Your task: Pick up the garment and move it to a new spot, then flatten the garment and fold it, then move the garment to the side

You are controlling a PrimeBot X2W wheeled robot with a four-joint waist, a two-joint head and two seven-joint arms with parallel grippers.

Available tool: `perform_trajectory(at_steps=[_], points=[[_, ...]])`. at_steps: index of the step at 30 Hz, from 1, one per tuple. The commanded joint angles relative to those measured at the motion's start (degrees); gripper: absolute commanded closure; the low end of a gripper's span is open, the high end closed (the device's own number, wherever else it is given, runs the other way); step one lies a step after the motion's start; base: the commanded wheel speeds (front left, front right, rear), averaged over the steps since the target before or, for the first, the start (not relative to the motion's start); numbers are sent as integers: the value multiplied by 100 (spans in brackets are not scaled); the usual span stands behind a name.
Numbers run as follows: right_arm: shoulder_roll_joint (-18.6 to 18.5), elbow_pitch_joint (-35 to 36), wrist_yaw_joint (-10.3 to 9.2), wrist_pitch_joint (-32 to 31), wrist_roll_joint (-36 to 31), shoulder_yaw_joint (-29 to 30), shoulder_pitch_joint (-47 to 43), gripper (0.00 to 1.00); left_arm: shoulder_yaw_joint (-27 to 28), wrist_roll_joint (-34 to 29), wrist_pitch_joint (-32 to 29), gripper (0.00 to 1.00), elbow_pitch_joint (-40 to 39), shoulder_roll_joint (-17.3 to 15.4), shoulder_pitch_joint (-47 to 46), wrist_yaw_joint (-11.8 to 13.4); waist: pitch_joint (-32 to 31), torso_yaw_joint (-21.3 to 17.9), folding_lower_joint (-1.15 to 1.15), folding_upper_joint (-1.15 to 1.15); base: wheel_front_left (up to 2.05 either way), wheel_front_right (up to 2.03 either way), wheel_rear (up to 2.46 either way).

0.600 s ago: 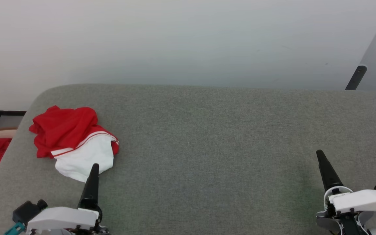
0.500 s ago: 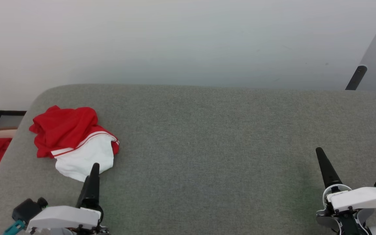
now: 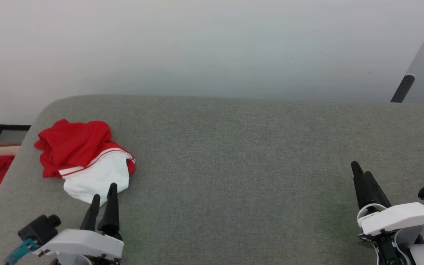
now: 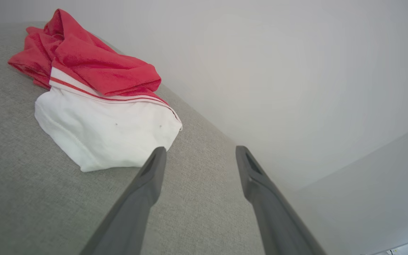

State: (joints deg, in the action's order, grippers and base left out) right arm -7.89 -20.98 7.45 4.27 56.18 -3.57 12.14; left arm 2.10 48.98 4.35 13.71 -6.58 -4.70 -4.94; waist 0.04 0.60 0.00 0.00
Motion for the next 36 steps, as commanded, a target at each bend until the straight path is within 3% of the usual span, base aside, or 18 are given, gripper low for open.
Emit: perform_trajectory(at_steps=[1,15,36], points=[[-44,16,2,71,-290,-27,166,0,-22,-272,61,0,-54,-73,-138,32,-2,2,0,0,0,0,0],[-64,-144,3,256,-1806,-43,327,0,-127,-1416,306,0,-76,-148,-155,69,-6,-4,0,0,0,0,0],[0,-251,3,552,-3176,162,433,0,-275,-2634,603,0,38,-262,-259,-1,18,-9,0,0,0,0,0]])
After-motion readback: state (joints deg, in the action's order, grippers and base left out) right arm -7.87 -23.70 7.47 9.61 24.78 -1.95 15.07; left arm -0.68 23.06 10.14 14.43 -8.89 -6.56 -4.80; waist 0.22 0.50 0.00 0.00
